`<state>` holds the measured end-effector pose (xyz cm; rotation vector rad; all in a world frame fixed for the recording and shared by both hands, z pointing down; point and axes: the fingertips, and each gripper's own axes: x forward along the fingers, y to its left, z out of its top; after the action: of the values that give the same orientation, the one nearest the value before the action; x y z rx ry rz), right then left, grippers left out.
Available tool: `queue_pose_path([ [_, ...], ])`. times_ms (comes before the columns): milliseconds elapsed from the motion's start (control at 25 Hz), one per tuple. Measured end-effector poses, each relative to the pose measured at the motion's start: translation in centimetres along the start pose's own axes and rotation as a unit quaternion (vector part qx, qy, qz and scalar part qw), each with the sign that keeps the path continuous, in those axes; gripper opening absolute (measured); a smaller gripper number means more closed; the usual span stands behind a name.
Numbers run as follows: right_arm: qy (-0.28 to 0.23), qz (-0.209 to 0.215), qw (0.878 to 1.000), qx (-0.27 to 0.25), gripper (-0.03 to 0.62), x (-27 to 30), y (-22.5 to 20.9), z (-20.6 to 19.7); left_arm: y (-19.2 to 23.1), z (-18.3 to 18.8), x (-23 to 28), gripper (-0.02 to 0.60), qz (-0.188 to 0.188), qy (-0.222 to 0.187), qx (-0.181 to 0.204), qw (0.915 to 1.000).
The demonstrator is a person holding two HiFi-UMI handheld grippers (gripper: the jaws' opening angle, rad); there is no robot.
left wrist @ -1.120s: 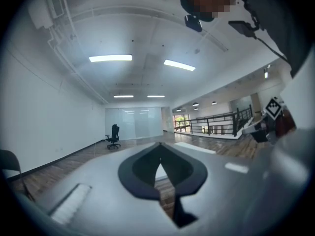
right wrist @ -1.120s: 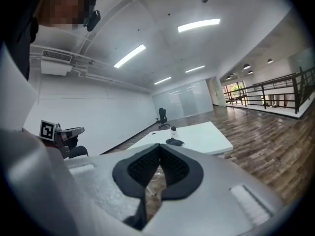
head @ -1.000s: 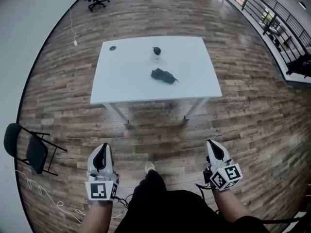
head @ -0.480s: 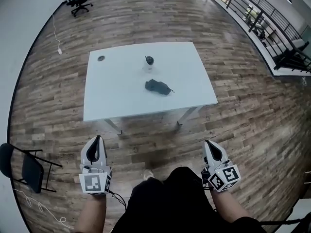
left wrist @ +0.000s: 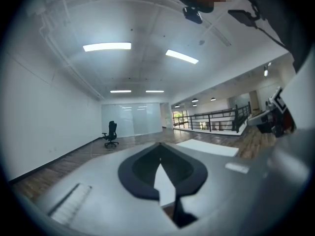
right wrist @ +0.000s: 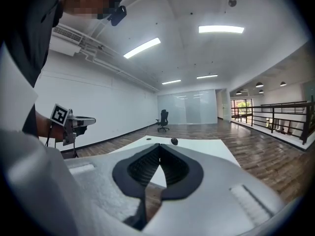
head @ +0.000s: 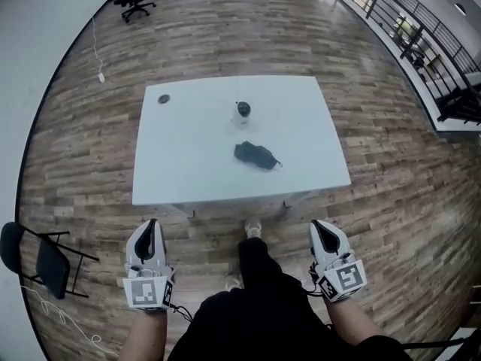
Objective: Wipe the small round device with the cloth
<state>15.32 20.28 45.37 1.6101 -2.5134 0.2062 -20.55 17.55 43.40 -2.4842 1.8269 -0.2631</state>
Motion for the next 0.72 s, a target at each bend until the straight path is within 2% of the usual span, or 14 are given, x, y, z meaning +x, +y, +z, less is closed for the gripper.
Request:
queue_pose_path([
  [120,0.0,0.011,1.0,0.02,0.002,3.9,-1.3,-0.6,1.4,0.4,1.7,0.006,0.02,0.009,-0.014,0.9997],
  [200,0.001,0.019,0.999,0.036,0.002,6.3,-2.1,-0.7,1.6,0.7,3.1,0.007,0.018,0.018,-0.018,0.9995],
  [320,-0.001,0.024,0.999,0.043,0.002,9.5,-3.5,-0.2,2.1,1.2,6.0,0.008,0.009,0.025,0.004,0.9996],
  [480,0.007,0.032,0.998,0.049,0.002,12.7,-5.2,0.3,4.4,1.9,10.1,0.007,0.03,0.031,-0.01,0.999],
  [640,0.004,0.032,0.999,0.037,0.002,15.1,-7.6,1.6,4.2,3.2,14.5,0.008,0.014,0.027,0.005,0.9995],
  [720,-0.004,0.042,0.998,0.042,0.002,16.1,-7.4,1.6,4.8,3.8,15.3,0.008,0.018,0.038,0.006,0.9991],
])
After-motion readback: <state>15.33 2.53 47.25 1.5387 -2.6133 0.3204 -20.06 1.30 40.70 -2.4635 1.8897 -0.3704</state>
